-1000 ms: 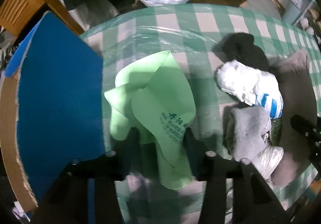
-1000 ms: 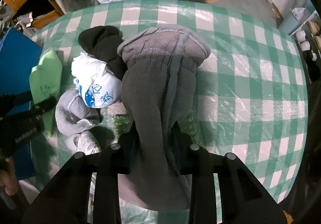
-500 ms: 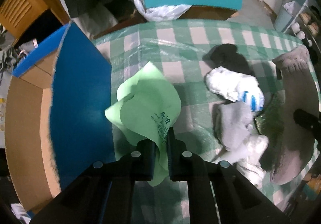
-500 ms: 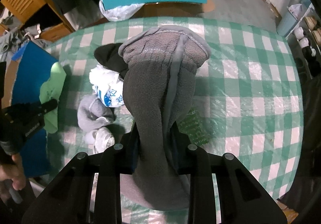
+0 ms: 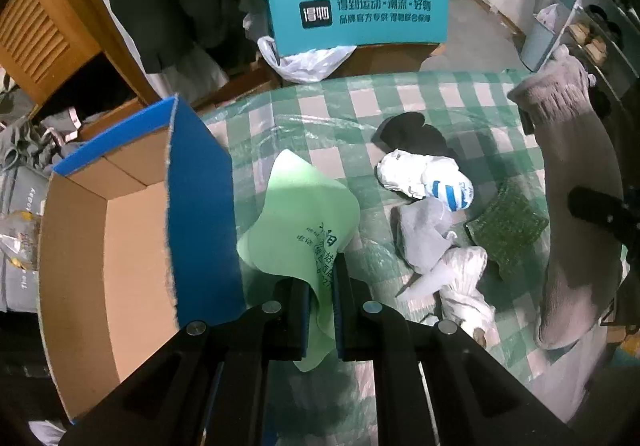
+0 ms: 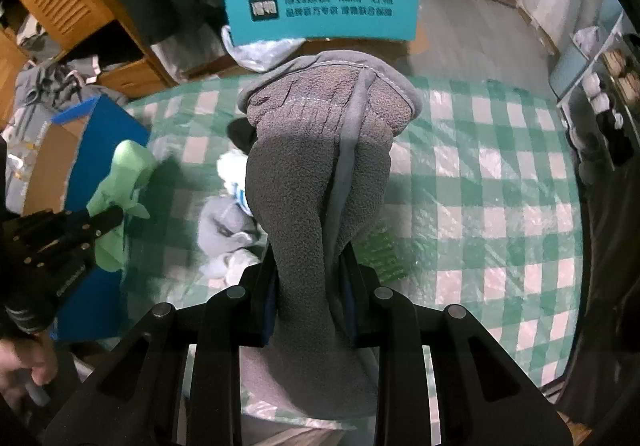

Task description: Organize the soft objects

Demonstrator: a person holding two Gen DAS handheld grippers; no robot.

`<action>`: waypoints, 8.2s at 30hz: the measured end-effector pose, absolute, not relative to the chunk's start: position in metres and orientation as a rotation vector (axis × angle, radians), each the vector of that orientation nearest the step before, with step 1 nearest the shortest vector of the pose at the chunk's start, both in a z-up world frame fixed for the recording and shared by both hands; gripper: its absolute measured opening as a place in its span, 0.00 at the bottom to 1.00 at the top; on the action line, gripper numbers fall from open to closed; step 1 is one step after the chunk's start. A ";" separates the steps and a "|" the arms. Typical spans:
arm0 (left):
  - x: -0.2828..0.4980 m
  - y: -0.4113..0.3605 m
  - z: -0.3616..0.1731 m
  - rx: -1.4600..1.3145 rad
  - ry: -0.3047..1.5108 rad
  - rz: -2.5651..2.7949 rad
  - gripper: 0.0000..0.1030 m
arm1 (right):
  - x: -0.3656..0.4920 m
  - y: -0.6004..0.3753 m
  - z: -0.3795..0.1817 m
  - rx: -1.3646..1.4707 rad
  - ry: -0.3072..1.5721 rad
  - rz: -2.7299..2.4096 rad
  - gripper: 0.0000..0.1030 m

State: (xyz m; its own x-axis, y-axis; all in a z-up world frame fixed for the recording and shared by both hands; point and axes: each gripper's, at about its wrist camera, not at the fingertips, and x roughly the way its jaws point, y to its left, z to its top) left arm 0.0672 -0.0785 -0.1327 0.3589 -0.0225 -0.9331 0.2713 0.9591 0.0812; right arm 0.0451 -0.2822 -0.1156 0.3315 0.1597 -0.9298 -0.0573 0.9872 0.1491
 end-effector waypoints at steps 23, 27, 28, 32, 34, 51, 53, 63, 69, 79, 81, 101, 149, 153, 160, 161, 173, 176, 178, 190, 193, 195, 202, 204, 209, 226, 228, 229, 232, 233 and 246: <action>0.034 -0.044 -0.079 0.237 1.091 -0.196 0.09 | 0.030 -0.218 -0.057 0.024 1.121 0.292 0.24; 0.032 -0.035 -0.073 0.233 1.080 -0.187 0.09 | 0.030 -0.204 -0.051 0.013 1.111 0.320 0.24; 0.031 -0.033 -0.072 0.234 1.077 -0.184 0.09 | 0.030 -0.200 -0.050 0.010 1.109 0.327 0.24; 0.029 -0.022 -0.067 0.230 1.066 -0.170 0.09 | 0.031 -0.185 -0.045 -0.002 1.098 0.353 0.24; 0.027 -0.014 -0.066 0.221 1.067 -0.168 0.09 | 0.031 -0.176 -0.042 -0.008 1.094 0.366 0.24; 0.022 0.062 -0.062 0.157 1.051 -0.070 0.09 | 0.037 -0.091 -0.037 -0.078 1.095 0.477 0.24; 0.021 0.069 -0.062 0.149 1.051 -0.058 0.09 | 0.039 -0.078 -0.039 -0.087 1.103 0.490 0.24; 0.027 0.113 -0.070 0.117 1.066 0.032 0.09 | 0.054 -0.027 -0.061 -0.100 1.161 0.539 0.24; 0.032 0.131 -0.085 0.108 1.100 0.077 0.09 | 0.066 -0.004 -0.074 -0.084 1.199 0.559 0.24; 0.033 0.150 -0.099 0.092 1.136 0.125 0.09 | 0.074 0.028 -0.091 -0.102 1.237 0.585 0.24; 0.033 0.154 -0.102 0.089 1.144 0.131 0.09 | 0.075 0.031 -0.095 -0.109 1.245 0.588 0.24; 0.034 0.156 -0.092 0.098 1.124 0.156 0.58 | 0.075 0.020 -0.087 -0.105 1.220 0.570 0.59; 0.026 -0.049 -0.099 0.240 1.167 -0.184 0.76 | 0.049 -0.255 -0.134 0.046 1.279 0.193 0.70; 0.029 -0.060 -0.112 0.238 1.205 -0.200 0.76 | 0.051 -0.269 -0.150 0.059 1.303 0.174 0.70; 0.029 -0.077 -0.133 0.251 1.257 -0.227 0.77 | 0.058 -0.282 -0.169 0.076 1.324 0.161 0.70; 0.029 -0.080 -0.136 0.253 1.264 -0.231 0.77 | 0.059 -0.283 -0.173 0.076 1.326 0.160 0.70; 0.029 -0.104 -0.161 0.263 1.314 -0.279 0.78 | 0.063 -0.291 -0.214 0.072 1.378 0.150 0.70; 0.032 -0.107 -0.168 0.252 1.329 -0.281 0.79 | 0.062 -0.292 -0.220 0.066 1.388 0.153 0.70; 0.034 -0.108 -0.172 0.241 1.339 -0.279 0.79 | 0.062 -0.294 -0.225 0.061 1.393 0.154 0.70; 0.042 -0.112 -0.190 0.208 1.377 -0.265 0.79 | 0.061 -0.293 -0.244 0.003 1.394 0.151 0.70; 0.042 -0.115 -0.191 0.213 1.378 -0.267 0.79 | 0.060 -0.287 -0.245 -0.027 1.391 0.156 0.70; 0.041 -0.116 -0.191 0.217 1.379 -0.269 0.79 | 0.059 -0.285 -0.246 -0.049 1.389 0.160 0.70; 0.038 -0.122 -0.191 0.225 1.379 -0.278 0.79 | 0.050 -0.279 -0.244 -0.078 1.383 0.173 0.43; 0.036 -0.124 -0.189 0.229 1.377 -0.282 0.79 | 0.045 -0.273 -0.245 -0.079 1.387 0.174 0.34; 0.029 -0.128 -0.186 0.239 1.371 -0.293 0.79 | 0.033 -0.276 -0.245 -0.028 1.409 0.162 0.17; 0.016 -0.159 -0.207 0.258 1.420 -0.342 0.83 | -0.021 -0.292 -0.208 0.096 1.390 0.171 0.16; 0.016 -0.162 -0.211 0.271 1.417 -0.339 0.83 | -0.021 -0.294 -0.208 0.101 1.390 0.173 0.16; 0.016 -0.164 -0.213 0.278 1.414 -0.339 0.83 | -0.022 -0.296 -0.208 0.104 1.390 0.173 0.16; 0.017 -0.166 -0.216 0.285 1.411 -0.344 0.81 | -0.016 -0.306 -0.206 0.114 1.391 0.174 0.16; 0.017 -0.167 -0.217 0.284 1.413 -0.346 0.75 | 0.004 -0.312 -0.205 0.118 1.395 0.175 0.16; 0.000 -0.174 -0.208 0.313 1.389 -0.410 0.34 | 0.005 -0.318 -0.194 0.149 1.371 0.174 0.16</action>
State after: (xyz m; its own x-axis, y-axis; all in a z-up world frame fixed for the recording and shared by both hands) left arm -0.0004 -0.1736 -0.2080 0.1299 -0.0954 -0.9869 0.4560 0.8896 -0.0260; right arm 0.0050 -0.3179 -0.1944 0.1894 0.2104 -0.9591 -0.0365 0.9776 0.2073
